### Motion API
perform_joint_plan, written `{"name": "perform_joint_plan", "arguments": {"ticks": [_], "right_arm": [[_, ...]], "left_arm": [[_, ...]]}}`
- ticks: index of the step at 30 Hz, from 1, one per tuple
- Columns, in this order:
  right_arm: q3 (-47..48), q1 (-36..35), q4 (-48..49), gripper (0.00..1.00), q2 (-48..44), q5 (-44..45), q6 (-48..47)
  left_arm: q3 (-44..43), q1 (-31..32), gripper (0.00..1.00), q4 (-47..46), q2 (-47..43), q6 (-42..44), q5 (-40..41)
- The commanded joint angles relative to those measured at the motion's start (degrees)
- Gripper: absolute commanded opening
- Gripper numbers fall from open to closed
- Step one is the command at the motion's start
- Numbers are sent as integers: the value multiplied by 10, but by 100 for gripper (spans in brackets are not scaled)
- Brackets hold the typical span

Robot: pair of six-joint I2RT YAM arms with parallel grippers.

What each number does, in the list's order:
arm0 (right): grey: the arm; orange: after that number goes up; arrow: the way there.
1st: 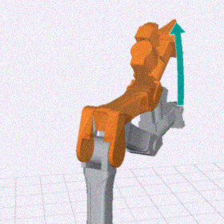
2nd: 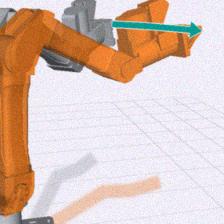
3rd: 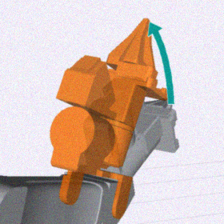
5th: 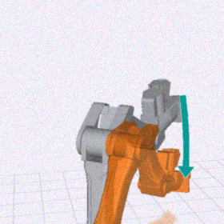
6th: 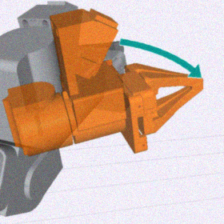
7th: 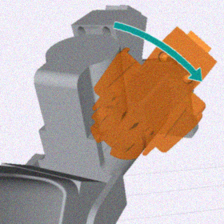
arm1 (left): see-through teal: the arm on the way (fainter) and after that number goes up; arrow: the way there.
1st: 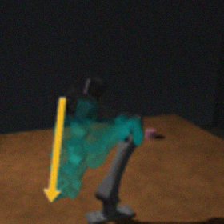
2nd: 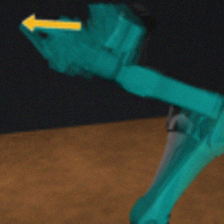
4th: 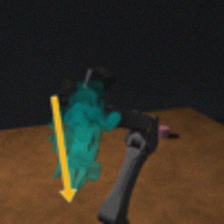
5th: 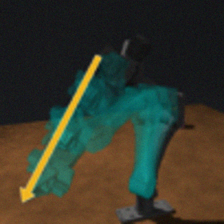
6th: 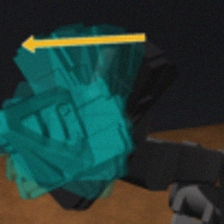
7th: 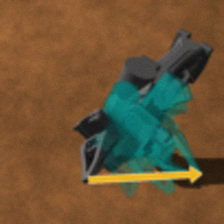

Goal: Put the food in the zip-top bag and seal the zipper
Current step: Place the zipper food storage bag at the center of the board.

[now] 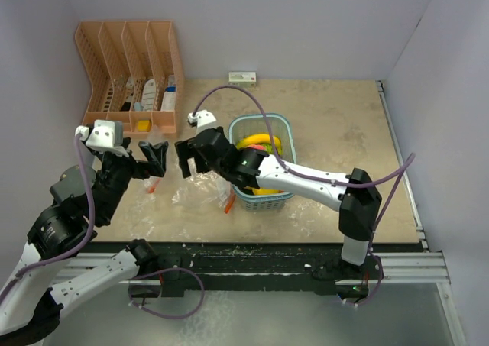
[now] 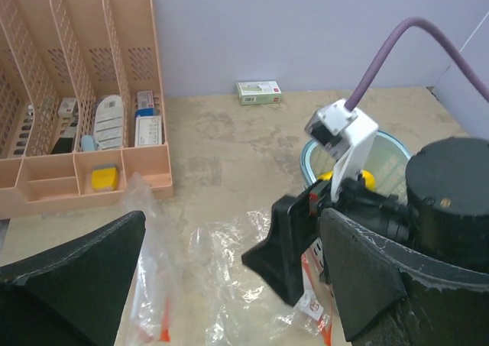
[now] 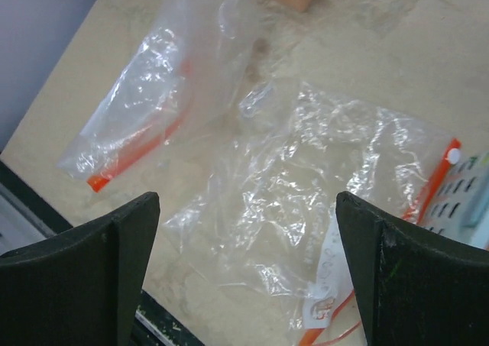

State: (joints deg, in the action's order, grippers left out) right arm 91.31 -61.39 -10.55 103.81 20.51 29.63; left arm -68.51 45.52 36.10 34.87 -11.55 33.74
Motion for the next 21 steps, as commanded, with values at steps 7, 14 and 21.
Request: {"name": "perform_joint_plan", "arguments": {"ticks": [7,14,21], "right_arm": [[5,-7,152,98,45,-122,-28],[31,-7,257,97,108,-169,41],[232,-18,115,97,227,-104,110]], "left_arm": [[-17,3,99,-23,-13,-3,35],[-16,3,99,-47,-46,-5,88],[-15,3,99,-63,-65,6,94]]}}
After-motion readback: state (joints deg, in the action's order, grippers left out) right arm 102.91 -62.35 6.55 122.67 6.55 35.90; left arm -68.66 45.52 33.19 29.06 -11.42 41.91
